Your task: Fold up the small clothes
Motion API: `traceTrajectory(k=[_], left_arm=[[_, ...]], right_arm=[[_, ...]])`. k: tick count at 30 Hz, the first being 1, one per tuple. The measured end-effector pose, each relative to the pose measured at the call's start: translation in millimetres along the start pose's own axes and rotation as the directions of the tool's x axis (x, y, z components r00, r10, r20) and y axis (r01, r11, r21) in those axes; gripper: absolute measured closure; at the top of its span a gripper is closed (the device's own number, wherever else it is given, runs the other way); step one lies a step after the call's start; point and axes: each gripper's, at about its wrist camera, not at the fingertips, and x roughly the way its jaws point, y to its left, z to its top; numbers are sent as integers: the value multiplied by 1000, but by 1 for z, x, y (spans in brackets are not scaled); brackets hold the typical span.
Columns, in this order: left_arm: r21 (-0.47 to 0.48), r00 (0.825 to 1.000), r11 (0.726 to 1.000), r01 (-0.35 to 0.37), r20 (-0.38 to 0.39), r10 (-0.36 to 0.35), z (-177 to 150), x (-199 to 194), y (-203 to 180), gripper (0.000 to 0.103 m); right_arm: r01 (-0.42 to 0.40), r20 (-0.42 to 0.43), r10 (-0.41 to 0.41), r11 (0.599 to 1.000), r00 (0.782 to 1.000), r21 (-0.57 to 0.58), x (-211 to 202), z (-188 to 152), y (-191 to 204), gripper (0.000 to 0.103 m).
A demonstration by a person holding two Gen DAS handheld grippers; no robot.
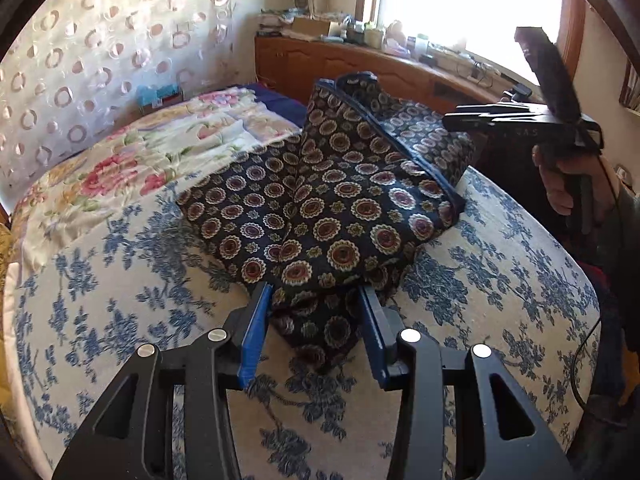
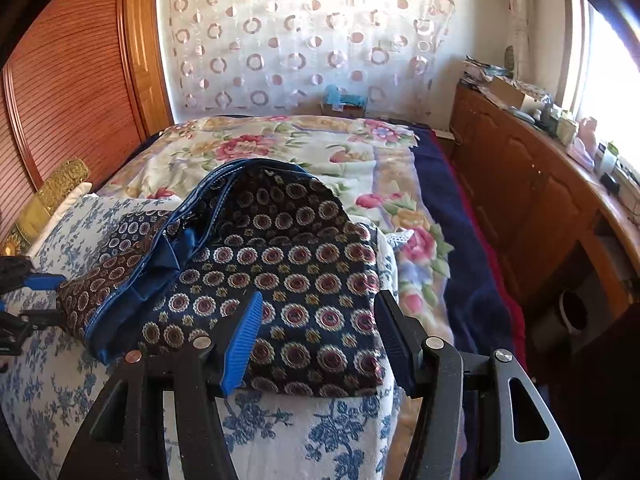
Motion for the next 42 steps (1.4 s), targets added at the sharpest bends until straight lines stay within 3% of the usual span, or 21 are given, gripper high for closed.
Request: traceTrajectory(k=[3, 6, 8, 13, 22, 30, 35, 38, 42], left_arm=[[-23, 999, 1000, -17, 39, 18, 14, 2, 8, 59], [-76, 989, 993, -93, 109, 101, 29, 2, 25, 59], [-134, 976, 974, -182, 95, 196, 34, 10, 46, 59], [-212, 969, 951, -225, 56, 242, 30, 19, 75, 59], [-216, 984, 962, -168, 29, 179, 24, 31, 73, 59], [-228, 989, 963, -143, 4, 148, 24, 41, 75, 58], [-220, 990, 966, -134, 5, 139, 26, 42, 73, 58], [-225, 992, 967, -124, 6, 129, 28, 44, 74, 57], [-241, 996, 967, -85, 5, 89, 32, 46, 76, 57]], right_arm=[[-5, 5, 5, 1000, 1000, 7, -1, 0, -3, 43], [-7, 7, 7, 1000, 1000, 10, 1, -1, -5, 43], [-9, 7, 9, 1000, 1000, 11, 5, -2, -7, 43], [-34, 17, 34, 999, 999, 24, 14, 3, -11, 43], [-84, -2, 84, 995, 996, 62, 51, 17, -15, 43], [-19, -63, 24, 998, 998, 65, 79, 27, -18, 43], [-56, -96, 67, 992, 993, 117, 87, 26, -18, 43], [-105, -106, 116, 990, 988, 98, 89, 30, -12, 43], [-105, -109, 112, 992, 988, 73, 92, 30, -12, 45]])
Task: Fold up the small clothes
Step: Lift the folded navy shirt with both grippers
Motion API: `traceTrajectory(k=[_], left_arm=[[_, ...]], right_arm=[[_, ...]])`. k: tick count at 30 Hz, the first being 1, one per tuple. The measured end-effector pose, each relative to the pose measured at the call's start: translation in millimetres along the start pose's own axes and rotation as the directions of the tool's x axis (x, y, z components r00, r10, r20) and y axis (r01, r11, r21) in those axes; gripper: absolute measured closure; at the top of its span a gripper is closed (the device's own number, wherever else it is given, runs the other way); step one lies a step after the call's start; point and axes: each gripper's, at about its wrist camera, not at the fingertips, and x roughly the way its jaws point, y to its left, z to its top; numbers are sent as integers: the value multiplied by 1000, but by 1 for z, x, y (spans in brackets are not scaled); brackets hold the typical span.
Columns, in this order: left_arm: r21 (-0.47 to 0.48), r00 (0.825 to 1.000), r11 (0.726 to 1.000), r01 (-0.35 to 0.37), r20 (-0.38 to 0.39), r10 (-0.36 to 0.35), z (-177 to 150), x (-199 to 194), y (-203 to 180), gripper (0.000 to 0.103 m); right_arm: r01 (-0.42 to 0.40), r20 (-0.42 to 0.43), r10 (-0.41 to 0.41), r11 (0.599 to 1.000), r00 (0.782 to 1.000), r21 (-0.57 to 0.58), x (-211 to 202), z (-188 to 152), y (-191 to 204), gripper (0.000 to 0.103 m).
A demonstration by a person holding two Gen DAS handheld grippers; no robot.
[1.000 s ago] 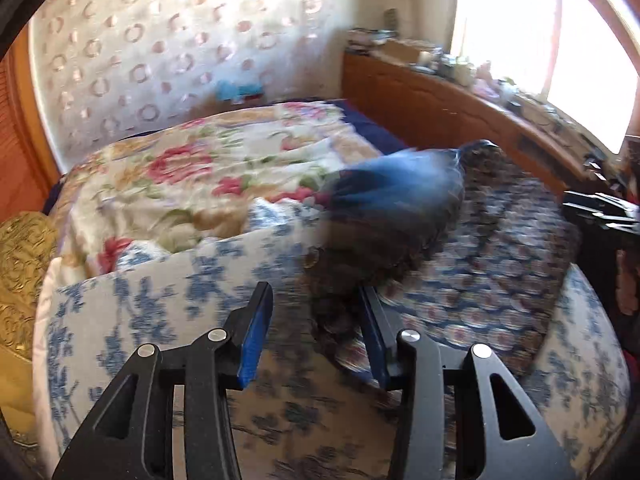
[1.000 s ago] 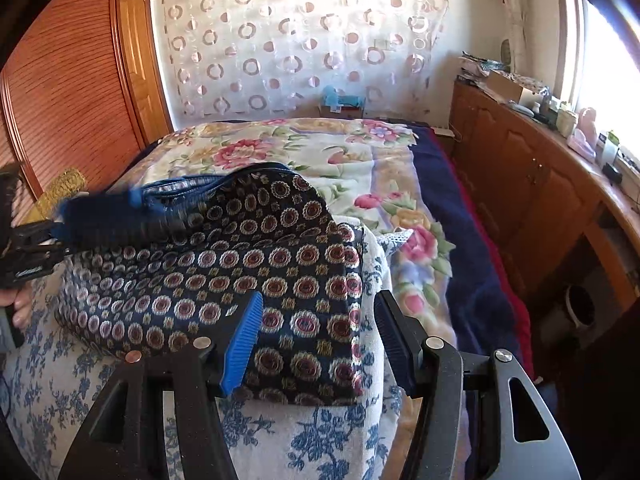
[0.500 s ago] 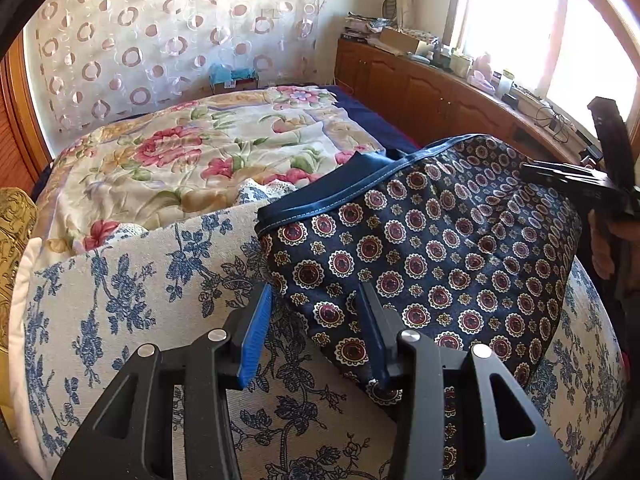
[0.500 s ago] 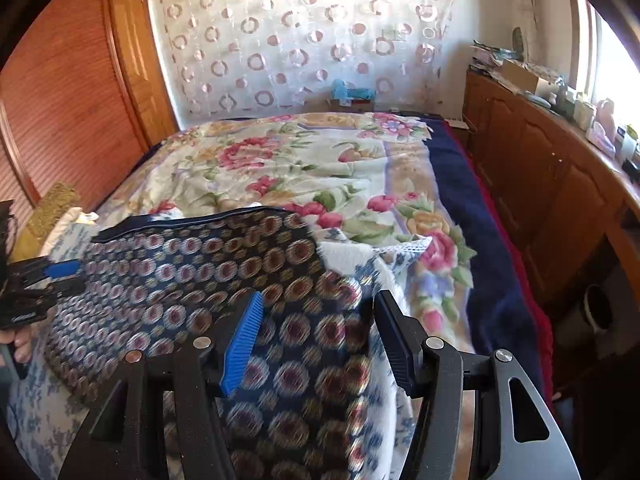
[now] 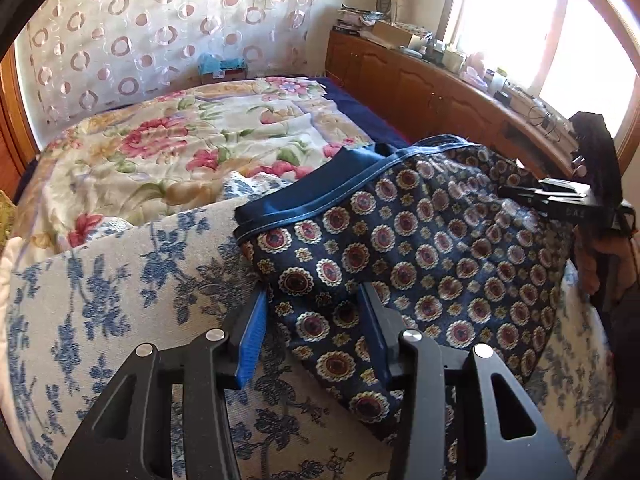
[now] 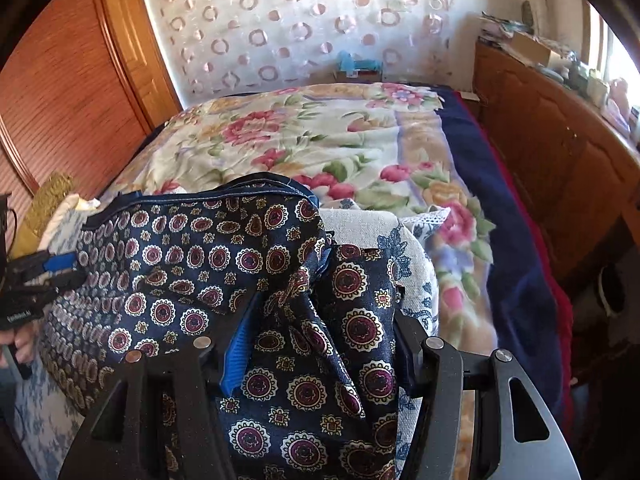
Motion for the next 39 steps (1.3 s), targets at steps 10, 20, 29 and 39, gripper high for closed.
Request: traceTrajectory(k=[10, 20, 29, 39], left_arm=[[-43, 999, 998, 51, -8, -51, 9, 5, 2, 70], [-9, 999, 999, 42, 0, -42, 5, 6, -4, 60], [6, 1000, 1000, 27, -5, -27, 8, 6, -6, 74], [20, 993, 997, 78, 86, -79, 7, -26, -13, 97]], right_arm=[[49, 36, -48, 998, 998, -34, -12, -6, 4, 54], [68, 49, -69, 997, 996, 29, -3, -5, -12, 45], [-29, 20, 29, 999, 999, 22, 7, 4, -16, 74], [-7, 80, 12, 998, 997, -56, -18, -3, -2, 95]])
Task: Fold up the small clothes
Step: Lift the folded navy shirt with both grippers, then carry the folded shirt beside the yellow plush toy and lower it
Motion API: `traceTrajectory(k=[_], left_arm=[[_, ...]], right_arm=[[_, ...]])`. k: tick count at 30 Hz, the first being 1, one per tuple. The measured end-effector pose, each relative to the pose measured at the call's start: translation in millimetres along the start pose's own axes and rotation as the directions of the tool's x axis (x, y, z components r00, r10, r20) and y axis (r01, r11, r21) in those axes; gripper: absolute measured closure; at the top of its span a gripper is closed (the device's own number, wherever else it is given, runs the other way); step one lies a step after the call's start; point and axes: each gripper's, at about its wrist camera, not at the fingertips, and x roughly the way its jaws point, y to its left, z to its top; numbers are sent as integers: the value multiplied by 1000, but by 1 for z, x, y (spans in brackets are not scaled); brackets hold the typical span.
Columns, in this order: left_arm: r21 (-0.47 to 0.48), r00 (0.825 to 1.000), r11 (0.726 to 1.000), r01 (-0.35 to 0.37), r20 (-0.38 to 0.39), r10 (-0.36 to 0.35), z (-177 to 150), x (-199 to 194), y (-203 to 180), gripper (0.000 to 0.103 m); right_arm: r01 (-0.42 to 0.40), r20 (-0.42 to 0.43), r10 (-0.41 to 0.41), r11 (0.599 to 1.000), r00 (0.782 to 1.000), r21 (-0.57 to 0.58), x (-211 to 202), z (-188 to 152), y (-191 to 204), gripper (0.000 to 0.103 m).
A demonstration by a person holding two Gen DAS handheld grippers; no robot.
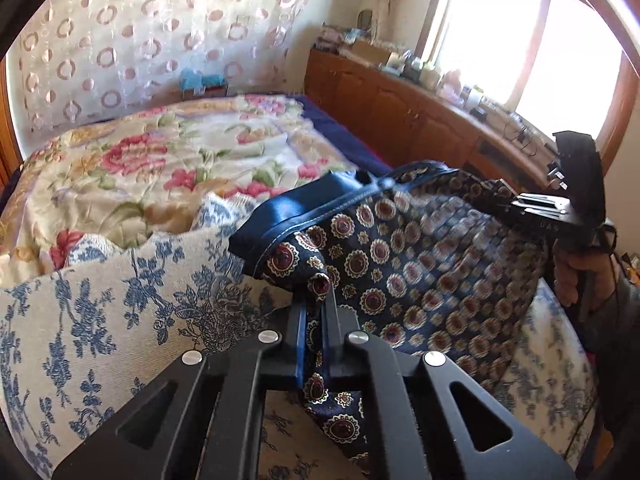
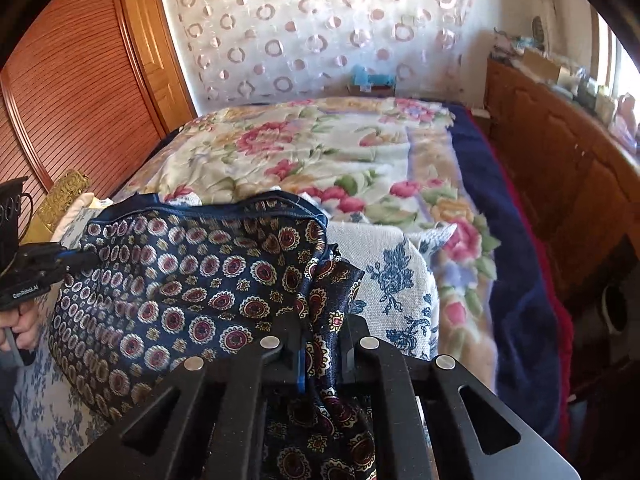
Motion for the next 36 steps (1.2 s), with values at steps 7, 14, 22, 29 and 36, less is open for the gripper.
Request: traceTrajectory(k=[7, 14, 22, 29, 36], left_arm=[[6, 993, 1000, 23, 118, -24, 3, -48, -10, 97], [-16, 973, 1000, -8, 229, 12, -3, -104, 1, 97], [-93, 940, 989, -113, 313, 137, -45, -184, 34, 98], [-195, 881, 951, -241, 367, 298, -77, -256, 72, 98], [-317, 830, 899, -301, 378, 411, -106, -282, 109, 98]], right_arm=[[22, 146, -14, 998, 989, -54, -50, 7, 30, 96], [31, 240, 4, 990, 971, -140, -82, 17, 72, 97], [-47, 277, 117, 967, 954, -249, -82, 31, 132, 97], [-88, 305, 224, 911, 925, -403, -65, 58, 214, 97], [-105, 289, 298, 839, 910, -534, -25, 107, 298, 97]])
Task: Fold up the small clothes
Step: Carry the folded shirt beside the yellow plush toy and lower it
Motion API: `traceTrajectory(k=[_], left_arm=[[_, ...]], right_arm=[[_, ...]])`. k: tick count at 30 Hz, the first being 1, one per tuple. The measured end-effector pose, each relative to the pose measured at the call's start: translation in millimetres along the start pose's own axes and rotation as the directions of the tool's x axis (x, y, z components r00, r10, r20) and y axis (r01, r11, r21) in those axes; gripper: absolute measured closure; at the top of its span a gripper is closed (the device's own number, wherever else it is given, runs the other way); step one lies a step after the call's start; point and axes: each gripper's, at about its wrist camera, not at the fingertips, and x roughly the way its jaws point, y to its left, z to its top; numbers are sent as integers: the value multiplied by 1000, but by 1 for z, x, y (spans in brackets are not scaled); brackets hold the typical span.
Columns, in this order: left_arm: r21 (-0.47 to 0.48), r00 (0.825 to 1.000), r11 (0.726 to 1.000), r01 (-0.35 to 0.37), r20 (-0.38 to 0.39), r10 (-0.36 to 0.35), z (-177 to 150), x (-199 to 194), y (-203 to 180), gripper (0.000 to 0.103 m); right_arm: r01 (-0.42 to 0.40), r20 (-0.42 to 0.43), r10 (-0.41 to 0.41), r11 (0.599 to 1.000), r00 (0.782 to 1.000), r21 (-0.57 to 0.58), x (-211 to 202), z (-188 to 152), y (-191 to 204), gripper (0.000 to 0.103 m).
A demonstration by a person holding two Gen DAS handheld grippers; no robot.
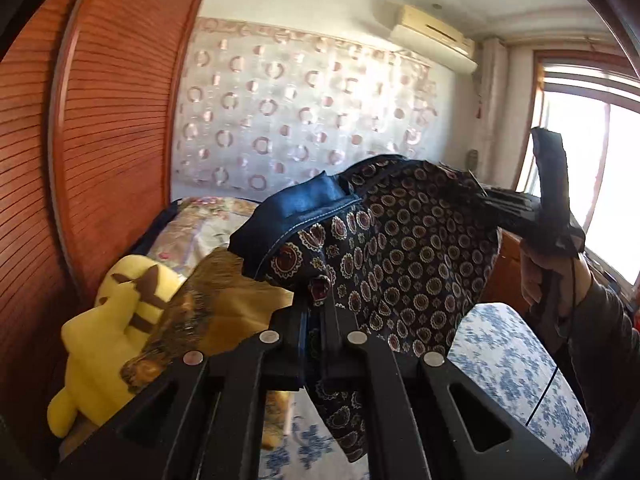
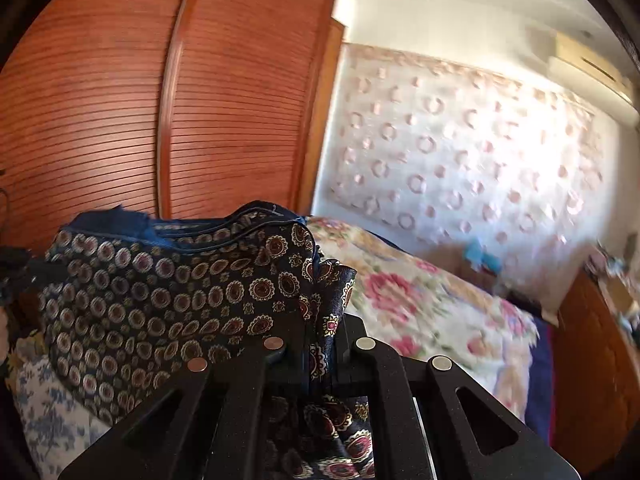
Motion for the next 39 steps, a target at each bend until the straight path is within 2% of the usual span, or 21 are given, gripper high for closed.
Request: traceTrajectory(k=[3, 5, 9, 15, 18, 19, 21, 22, 23, 24, 27, 29, 31, 33, 35, 39], left_arm=[[-33, 998, 997, -69, 1, 69, -17, -1, 24, 98], [-69, 996, 994, -90, -21, 89, -28, 4, 40, 98], [-110, 991, 986, -124, -58, 118, -44, 12, 65, 98], [-127, 985, 979, -161, -80, 152, -55, 14, 82, 98], [-127, 980, 975, -180, -107, 167, -59, 21, 89, 98], [-125, 977, 974, -189, -120, 175, -62, 22, 91, 98], [-122, 974, 973, -194, -143, 177, -62, 22, 86, 98], [-116, 972, 974, -197, -151, 178, -63, 23, 84, 97], [-109, 972, 974, -197, -154, 180, -64, 25, 82, 93], [-104, 971, 974, -200, -155, 183, -64, 26, 83, 89], [-95, 969, 974, -207, -159, 190, -63, 27, 86, 76], [-97, 969, 974, -205, -161, 188, -64, 27, 88, 62], [-94, 971, 976, -199, -153, 183, -63, 23, 87, 61], [-80, 970, 976, -204, -149, 190, -62, 21, 87, 53], [-73, 973, 977, -201, -131, 190, -60, 15, 85, 24], [-50, 973, 976, -213, -107, 207, -55, 5, 81, 22]], right_arm=[[-29, -14, 28, 998, 1000, -57, 52, 19, 18, 97], [-14, -14, 12, 995, 1000, -101, 96, 25, 5, 98], [-37, -41, 30, 986, 999, -163, 157, 42, 28, 98], [-73, -81, 58, 980, 995, -186, 222, 64, 42, 98], [-86, -115, 66, 980, 991, -177, 240, 71, 39, 98], [-85, -134, 62, 981, 989, -174, 245, 69, 41, 96], [-84, -173, 57, 985, 983, -154, 244, 65, 43, 83], [-69, -185, 41, 987, 982, -145, 242, 66, 37, 71], [-56, -187, 31, 990, 982, -132, 243, 66, 33, 60], [-52, -183, 31, 992, 983, -114, 242, 66, 27, 57], [-43, -149, 33, 997, 988, -59, 225, 64, 16, 49], [-34, -117, 29, 999, 993, -39, 211, 61, 13, 44], [-42, -98, 41, 999, 994, -10, 197, 54, 11, 41], [-86, -100, 88, 996, 991, 24, 186, 40, 17, 39], [-134, -124, 139, 990, 982, 47, 184, 26, 18, 38], [-158, -204, 169, 985, 964, 69, 197, -3, 19, 38]])
